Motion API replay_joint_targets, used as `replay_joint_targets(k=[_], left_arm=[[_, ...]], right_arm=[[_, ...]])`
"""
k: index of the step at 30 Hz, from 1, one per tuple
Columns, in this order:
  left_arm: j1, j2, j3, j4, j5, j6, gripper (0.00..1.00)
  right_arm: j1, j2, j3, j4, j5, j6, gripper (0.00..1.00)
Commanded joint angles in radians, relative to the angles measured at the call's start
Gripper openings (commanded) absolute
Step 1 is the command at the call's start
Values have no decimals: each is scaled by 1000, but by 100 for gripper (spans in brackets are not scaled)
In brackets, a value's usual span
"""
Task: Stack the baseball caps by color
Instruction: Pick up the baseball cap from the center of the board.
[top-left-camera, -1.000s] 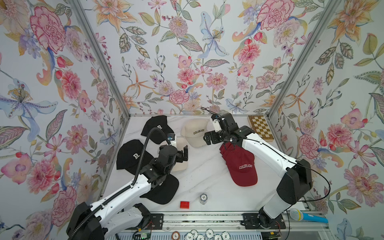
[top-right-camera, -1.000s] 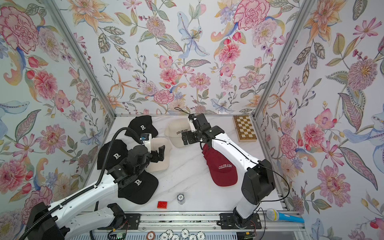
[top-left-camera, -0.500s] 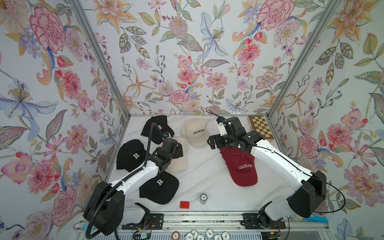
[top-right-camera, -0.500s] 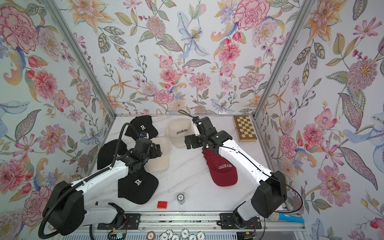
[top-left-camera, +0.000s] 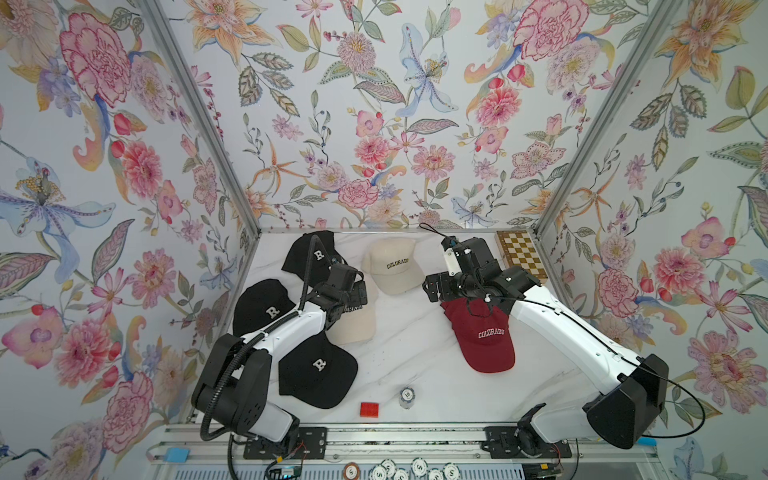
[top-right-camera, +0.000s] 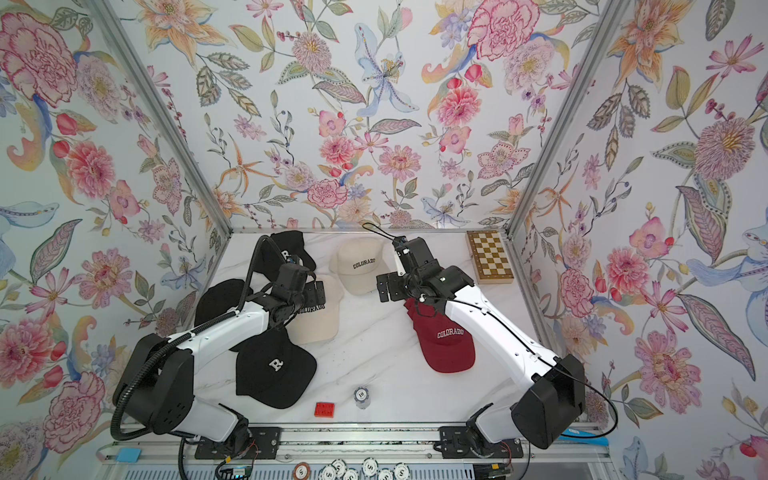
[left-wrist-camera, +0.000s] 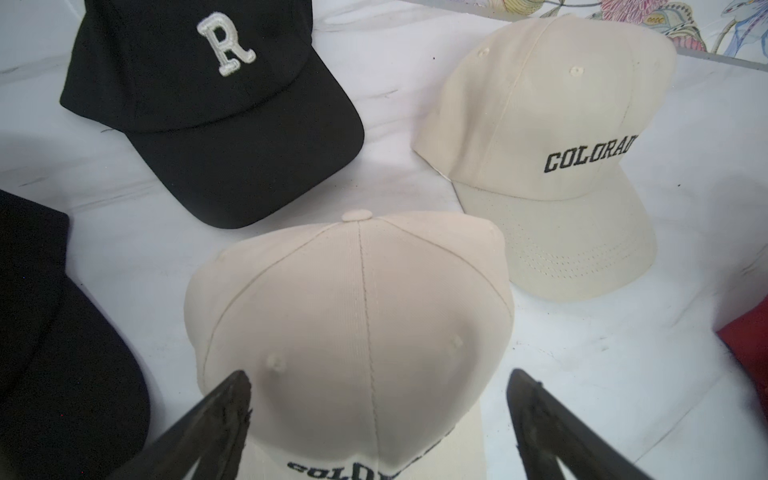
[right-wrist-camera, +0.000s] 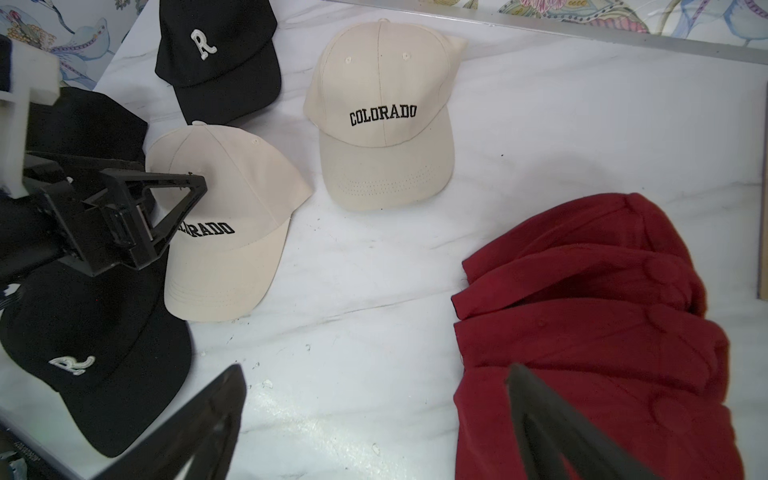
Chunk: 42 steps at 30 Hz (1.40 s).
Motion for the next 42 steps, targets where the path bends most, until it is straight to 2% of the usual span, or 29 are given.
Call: replay_joint_targets(k=[1, 8, 17, 24, 33, 42], left_arm=[[19, 27, 30, -36, 35, 30, 95], [22, 82, 29, -30, 63, 33, 86], [22, 111, 38, -24, 74, 22, 65], [22, 155, 74, -36, 82, 35, 43], [22, 171, 107, -65, 91, 36, 1], [22, 121, 122, -106, 81, 25, 0]], right_arm=[[-4, -27, -9, -23, 22, 14, 99], [-10, -21, -6, -24, 23, 13, 99], [-34, -24, -13, -29, 19, 6, 99], [-47, -41, -33, -29, 13, 8, 99], [-64, -88, -68, -35, 15, 18, 99], [-72, -118, -88, -34, 14, 25, 99]])
